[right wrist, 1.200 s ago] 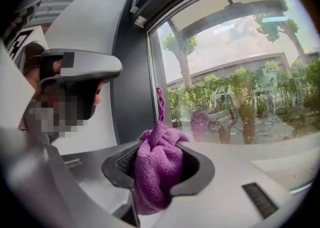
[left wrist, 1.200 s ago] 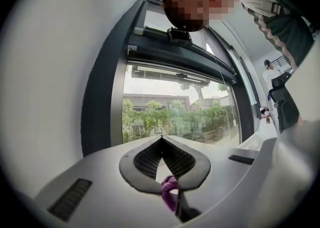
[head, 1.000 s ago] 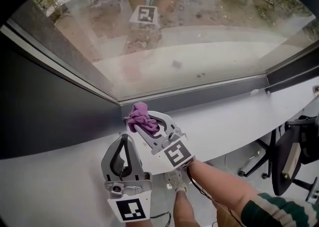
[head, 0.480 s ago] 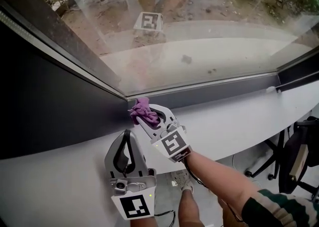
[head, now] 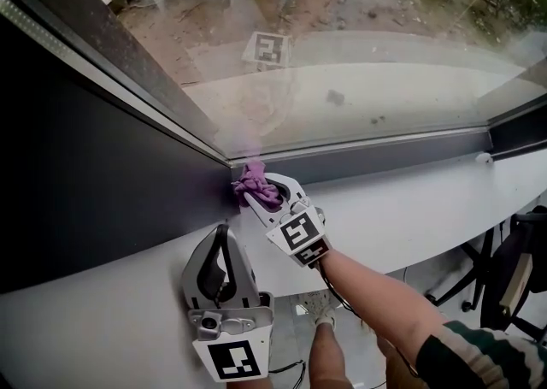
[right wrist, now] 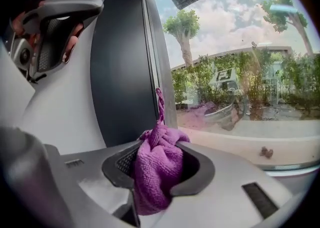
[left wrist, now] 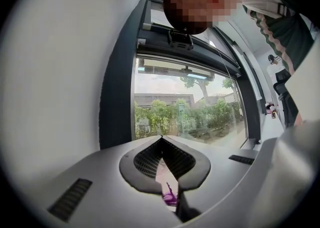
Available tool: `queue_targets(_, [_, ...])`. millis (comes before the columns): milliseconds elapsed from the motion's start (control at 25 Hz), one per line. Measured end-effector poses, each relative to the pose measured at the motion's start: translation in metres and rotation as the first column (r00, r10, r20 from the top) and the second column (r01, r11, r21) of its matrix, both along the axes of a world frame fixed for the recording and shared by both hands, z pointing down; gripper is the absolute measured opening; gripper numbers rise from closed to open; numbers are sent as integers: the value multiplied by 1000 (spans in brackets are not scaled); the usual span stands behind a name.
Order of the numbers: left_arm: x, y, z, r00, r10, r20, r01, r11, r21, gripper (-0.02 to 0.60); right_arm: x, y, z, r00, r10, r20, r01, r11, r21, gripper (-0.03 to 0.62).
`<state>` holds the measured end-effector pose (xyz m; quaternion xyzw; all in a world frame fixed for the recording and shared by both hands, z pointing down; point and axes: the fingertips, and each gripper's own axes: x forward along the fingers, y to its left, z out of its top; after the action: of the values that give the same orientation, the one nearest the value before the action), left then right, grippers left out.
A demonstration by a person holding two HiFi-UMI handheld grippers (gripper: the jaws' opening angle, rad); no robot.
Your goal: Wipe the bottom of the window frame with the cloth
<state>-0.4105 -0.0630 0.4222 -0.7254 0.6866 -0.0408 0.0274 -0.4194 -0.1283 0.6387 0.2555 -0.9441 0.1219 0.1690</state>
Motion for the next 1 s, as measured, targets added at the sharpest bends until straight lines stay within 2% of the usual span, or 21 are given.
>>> queue_targets(120, [2,0,1,1000,4,27,-4,1000,-8,6,-2,0,6,1000,-9,-3,9,1000,-17,150])
queue_targets(360, [0,0,4,1000,6,21,-6,1000,-15,6,-4,-2,15,999,4,-36,-6,999,-35,150])
queue_targets(1000, [37,-7,4,998,54,22,-54,998,-27,6,49,-13,25,996,61,-66,-65,996,-58,150])
